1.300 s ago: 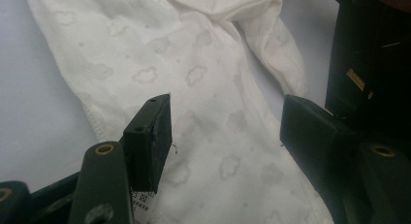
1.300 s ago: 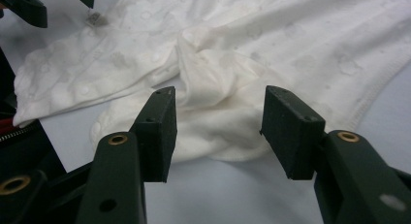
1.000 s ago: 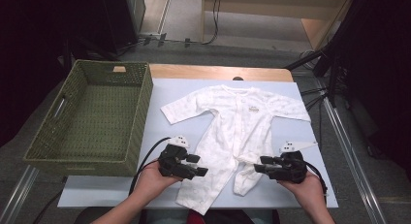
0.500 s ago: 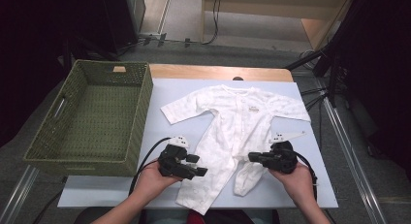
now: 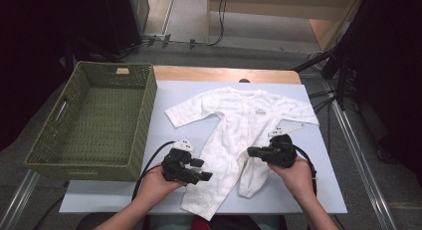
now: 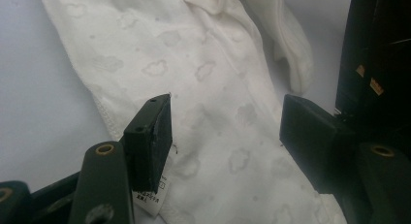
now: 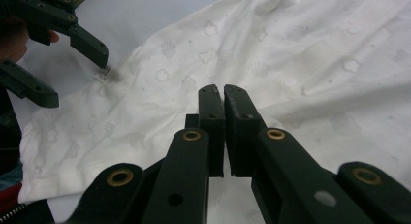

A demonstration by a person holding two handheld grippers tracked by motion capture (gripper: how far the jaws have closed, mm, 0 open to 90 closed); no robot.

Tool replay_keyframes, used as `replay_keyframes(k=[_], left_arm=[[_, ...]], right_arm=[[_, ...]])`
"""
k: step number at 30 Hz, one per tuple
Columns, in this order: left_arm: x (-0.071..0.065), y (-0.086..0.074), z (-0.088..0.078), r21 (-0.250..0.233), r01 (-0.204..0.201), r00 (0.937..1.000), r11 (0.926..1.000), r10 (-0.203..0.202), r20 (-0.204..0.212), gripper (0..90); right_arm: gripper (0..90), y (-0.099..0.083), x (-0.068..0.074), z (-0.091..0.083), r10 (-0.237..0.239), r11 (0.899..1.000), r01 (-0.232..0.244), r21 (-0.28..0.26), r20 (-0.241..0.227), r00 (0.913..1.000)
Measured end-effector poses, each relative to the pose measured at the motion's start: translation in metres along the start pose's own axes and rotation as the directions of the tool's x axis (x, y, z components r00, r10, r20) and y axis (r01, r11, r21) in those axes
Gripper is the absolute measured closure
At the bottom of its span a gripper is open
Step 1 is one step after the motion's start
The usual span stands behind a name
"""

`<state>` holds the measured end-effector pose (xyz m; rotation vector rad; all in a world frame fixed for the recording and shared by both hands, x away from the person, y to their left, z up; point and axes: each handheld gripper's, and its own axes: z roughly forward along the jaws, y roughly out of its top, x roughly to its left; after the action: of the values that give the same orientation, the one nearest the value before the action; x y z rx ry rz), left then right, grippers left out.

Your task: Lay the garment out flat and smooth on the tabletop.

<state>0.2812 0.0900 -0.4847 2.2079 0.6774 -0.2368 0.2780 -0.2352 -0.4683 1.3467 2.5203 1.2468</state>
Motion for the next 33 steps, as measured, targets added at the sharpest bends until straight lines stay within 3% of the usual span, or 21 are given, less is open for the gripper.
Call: replay_keyframes(k=[24,33], left_arm=[[0.0,-0.01,-0.005,0.001,0.019,0.9997,0.9998,-0.019,-0.017,36.5],[0.0,-0.01,-0.006,0.005,0.022,0.9996,0.9997,-0.022,-0.019,36.5]], right_arm=[[83.2,0.034,-0.009,0.045,-0.017,0.999,0.018,0.045,-0.028,0.9995],[54.3,0.033,-0.009,0.032,-0.042,0.999,0.043,0.006,-0.041,0.9983]])
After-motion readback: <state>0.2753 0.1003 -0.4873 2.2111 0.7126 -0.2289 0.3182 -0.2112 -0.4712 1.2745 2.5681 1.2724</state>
